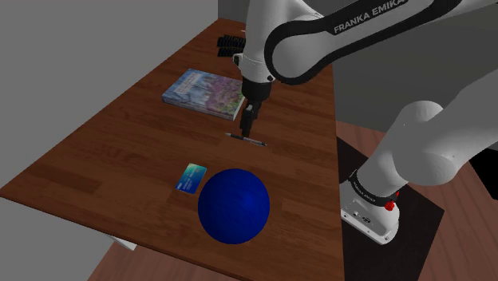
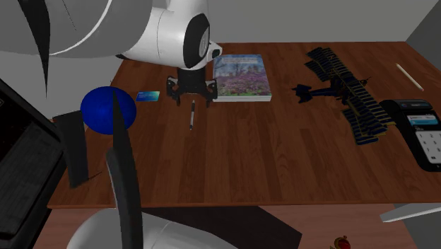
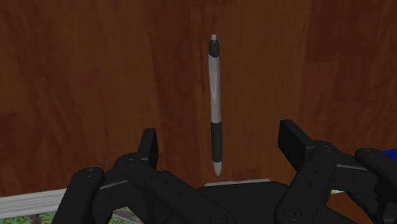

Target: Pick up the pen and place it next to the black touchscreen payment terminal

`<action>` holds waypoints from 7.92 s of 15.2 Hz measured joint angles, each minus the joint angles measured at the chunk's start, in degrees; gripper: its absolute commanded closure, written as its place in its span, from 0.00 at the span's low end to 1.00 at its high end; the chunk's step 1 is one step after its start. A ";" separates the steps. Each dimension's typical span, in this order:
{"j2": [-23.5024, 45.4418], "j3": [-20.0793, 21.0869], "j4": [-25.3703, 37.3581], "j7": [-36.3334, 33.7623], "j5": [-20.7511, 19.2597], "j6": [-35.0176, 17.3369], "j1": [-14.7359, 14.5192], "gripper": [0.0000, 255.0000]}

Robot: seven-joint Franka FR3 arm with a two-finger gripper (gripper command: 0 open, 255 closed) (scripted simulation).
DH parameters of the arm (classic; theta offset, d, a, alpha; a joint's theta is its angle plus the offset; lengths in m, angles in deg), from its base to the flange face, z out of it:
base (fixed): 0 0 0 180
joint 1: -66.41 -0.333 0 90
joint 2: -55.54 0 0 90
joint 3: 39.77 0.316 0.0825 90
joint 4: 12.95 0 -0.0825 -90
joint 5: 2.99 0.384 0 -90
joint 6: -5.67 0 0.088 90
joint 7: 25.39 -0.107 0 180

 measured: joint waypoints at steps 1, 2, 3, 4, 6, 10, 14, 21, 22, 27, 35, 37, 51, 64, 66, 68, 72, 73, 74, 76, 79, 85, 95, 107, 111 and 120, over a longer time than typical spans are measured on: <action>0.66 0.19 -0.06 0.18 0.00 -0.72 -0.15 0.00; 1.44 0.43 -0.30 0.17 0.05 -1.74 -0.29 0.00; 1.96 0.63 -0.60 0.09 0.12 -2.59 -0.41 0.00; 2.55 0.75 -0.91 0.10 0.13 -3.48 -0.44 0.00; 3.64 0.92 -1.63 0.16 0.17 -5.29 -0.48 0.00; 5.10 1.17 -2.38 0.12 0.20 -7.52 -0.53 0.00; 5.17 1.20 -2.48 0.10 0.22 -7.71 -0.55 0.00; 4.94 1.05 -2.39 0.17 0.16 -7.67 -0.44 1.00; 4.87 1.07 -2.43 0.18 0.20 -7.62 -0.48 1.00; 4.31 1.08 -2.15 0.11 0.23 -6.57 -0.55 1.00; 0.23 0.57 0.68 -0.22 0.13 0.32 -0.58 1.00; -0.53 0.45 1.70 -0.35 0.03 2.09 -0.55 1.00; -5.30 -0.72 8.68 -0.81 -0.58 13.83 -0.31 1.00; -8.63 -11.51 7.35 12.80 -5.67 17.29 5.81 1.00; -7.73 -13.66 7.82 15.63 -6.82 17.07 7.11 1.00; -7.30 -15.61 8.70 18.18 -7.84 17.66 8.29 1.00; -5.34 -20.03 10.66 23.99 -9.92 17.93 10.82 1.00; -4.85 -21.12 11.07 25.46 -10.39 17.92 11.43 1.00; -4.28 -22.06 11.59 26.75 -10.76 17.91 11.95 1.00; -2.51 -24.03 13.10 29.44 -11.39 17.74 12.93 1.00; 0.45 -27.09 16.07 33.73 -12.04 17.84 14.40 1.00; 7.47 -32.82 23.86 42.53 -11.92 18.99 17.09 1.00; 23.84 -40.15 41.43 57.43 -6.43 22.02 22.50 1.00; 37.76 -42.11 53.95 67.07 0.04 22.84 29.19 1.00; 38.52 -41.93 51.63 67.55 0.53 19.86 29.24 1.00; 40.79 -41.39 47.65 68.50 1.93 13.91 29.47 1.00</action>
